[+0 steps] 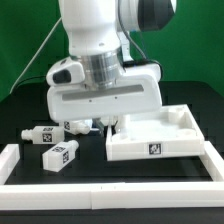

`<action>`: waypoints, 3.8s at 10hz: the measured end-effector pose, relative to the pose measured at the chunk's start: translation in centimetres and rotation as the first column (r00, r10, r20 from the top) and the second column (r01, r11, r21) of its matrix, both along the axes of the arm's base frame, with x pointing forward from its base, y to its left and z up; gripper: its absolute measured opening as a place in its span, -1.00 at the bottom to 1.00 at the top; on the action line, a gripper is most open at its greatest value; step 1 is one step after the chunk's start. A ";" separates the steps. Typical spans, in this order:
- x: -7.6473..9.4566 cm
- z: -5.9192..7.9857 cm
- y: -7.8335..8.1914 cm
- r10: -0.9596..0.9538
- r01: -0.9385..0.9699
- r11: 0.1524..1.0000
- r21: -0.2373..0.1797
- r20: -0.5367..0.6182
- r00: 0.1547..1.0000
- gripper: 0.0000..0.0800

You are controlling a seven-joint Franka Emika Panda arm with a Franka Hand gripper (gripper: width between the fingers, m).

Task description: Assemble one leg

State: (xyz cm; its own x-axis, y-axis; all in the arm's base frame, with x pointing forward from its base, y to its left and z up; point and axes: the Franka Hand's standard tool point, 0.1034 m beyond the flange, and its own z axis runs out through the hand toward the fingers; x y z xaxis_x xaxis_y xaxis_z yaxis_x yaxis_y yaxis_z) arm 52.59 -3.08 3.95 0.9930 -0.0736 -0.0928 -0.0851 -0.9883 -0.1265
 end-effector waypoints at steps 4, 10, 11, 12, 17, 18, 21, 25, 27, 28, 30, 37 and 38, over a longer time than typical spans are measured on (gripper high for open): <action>-0.7 0.1 0.2 0.000 0.000 1.000 0.000 -0.004 1.000 -0.86; 4.4 -1.8 2.0 -0.016 0.016 1.000 0.001 0.022 1.000 -0.86; 4.4 -1.8 1.9 -0.023 0.023 1.000 0.005 0.027 0.999 -0.86; 4.4 -1.8 1.9 -0.024 0.023 1.000 0.005 0.027 0.999 -0.86; 4.7 -1.9 1.4 -0.029 0.029 1.000 0.001 0.027 0.999 -0.86; 4.8 -1.9 1.5 -0.029 0.029 1.000 0.001 0.029 0.999 -0.86; 5.0 -2.2 1.1 -0.009 0.009 1.000 -0.003 0.047 0.999 -0.86; 4.7 -2.6 0.4 -0.006 0.006 1.000 -0.003 0.043 0.999 -0.86; 4.9 -2.8 0.7 -0.017 0.017 1.000 -0.007 0.040 0.999 -0.86; 5.1 -2.8 0.8 -0.021 0.022 1.000 -0.019 0.039 0.999 -0.86; 5.3 -2.9 0.9 -0.029 0.031 0.999 -0.037 0.049 0.998 -0.86; 5.6 -2.9 0.6 -0.072 0.076 0.996 -0.049 0.062 0.995 -0.85; 5.6 -2.9 0.6 -0.071 0.074 0.996 -0.049 0.062 0.996 -0.85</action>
Offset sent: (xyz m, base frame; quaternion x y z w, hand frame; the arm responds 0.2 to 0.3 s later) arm 0.0000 0.0000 0.0000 0.0000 0.0000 0.0000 1.0000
